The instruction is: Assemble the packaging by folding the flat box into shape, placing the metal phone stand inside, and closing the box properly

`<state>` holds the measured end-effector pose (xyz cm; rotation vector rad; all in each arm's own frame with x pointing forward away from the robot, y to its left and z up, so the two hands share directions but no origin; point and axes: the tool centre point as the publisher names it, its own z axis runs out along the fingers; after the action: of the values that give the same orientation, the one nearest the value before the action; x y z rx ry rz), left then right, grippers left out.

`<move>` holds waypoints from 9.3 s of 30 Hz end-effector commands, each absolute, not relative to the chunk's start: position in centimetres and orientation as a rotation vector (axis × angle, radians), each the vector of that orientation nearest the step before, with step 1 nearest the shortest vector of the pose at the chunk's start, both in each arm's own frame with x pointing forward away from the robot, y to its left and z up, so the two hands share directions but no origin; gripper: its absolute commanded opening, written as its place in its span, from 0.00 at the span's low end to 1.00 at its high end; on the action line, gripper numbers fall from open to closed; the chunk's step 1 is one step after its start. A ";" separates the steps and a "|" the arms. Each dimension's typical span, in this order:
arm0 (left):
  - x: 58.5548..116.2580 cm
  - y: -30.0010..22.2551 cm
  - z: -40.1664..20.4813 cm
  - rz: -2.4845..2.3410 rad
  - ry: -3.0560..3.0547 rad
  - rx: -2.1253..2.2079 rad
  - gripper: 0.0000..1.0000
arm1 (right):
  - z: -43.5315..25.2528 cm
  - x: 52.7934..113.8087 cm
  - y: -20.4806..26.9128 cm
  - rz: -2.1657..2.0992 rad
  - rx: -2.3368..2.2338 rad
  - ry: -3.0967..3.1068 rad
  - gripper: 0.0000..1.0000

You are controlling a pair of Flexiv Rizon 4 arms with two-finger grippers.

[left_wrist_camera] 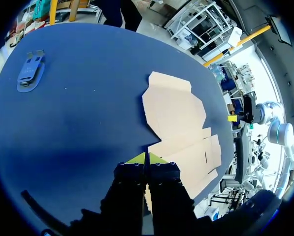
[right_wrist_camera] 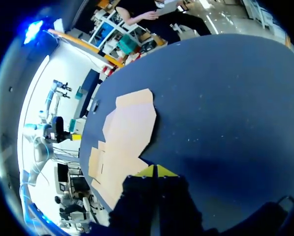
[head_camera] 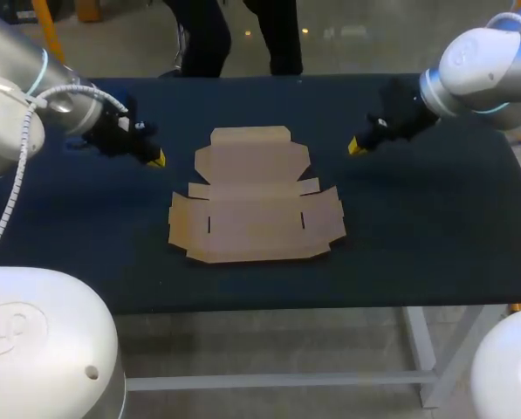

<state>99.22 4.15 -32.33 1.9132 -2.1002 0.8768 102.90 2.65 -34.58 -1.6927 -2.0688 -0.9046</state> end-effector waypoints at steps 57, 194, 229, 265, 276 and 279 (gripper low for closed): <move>98.4 1.5 -39.2 0.785 -2.091 1.639 0.00 | -40.9 101.2 6.6 -0.808 -1.620 -1.907 0.00; 98.1 -5.7 -39.0 0.736 -2.299 1.801 0.00 | -40.5 99.7 14.1 -0.871 -1.715 -2.179 0.00; 98.6 -7.3 -39.7 0.695 -2.357 1.826 0.00 | -41.5 100.0 15.5 -0.778 -1.790 -2.255 0.00; 98.8 -5.8 -38.6 0.620 -2.275 1.849 0.00 | -40.5 100.6 13.5 -0.754 -1.851 -2.156 0.00; 98.5 -4.4 -36.9 0.598 -2.229 1.881 0.00 | -39.6 100.7 10.9 -0.775 -1.803 -2.038 0.00; 98.2 -3.8 -36.9 0.595 -2.205 1.889 0.00 | -39.8 100.7 10.2 -0.776 -1.800 -2.014 0.00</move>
<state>98.46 -4.31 -37.24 1.8887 -2.2091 0.5987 100.27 10.93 -39.92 -1.9145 -2.0785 -0.7613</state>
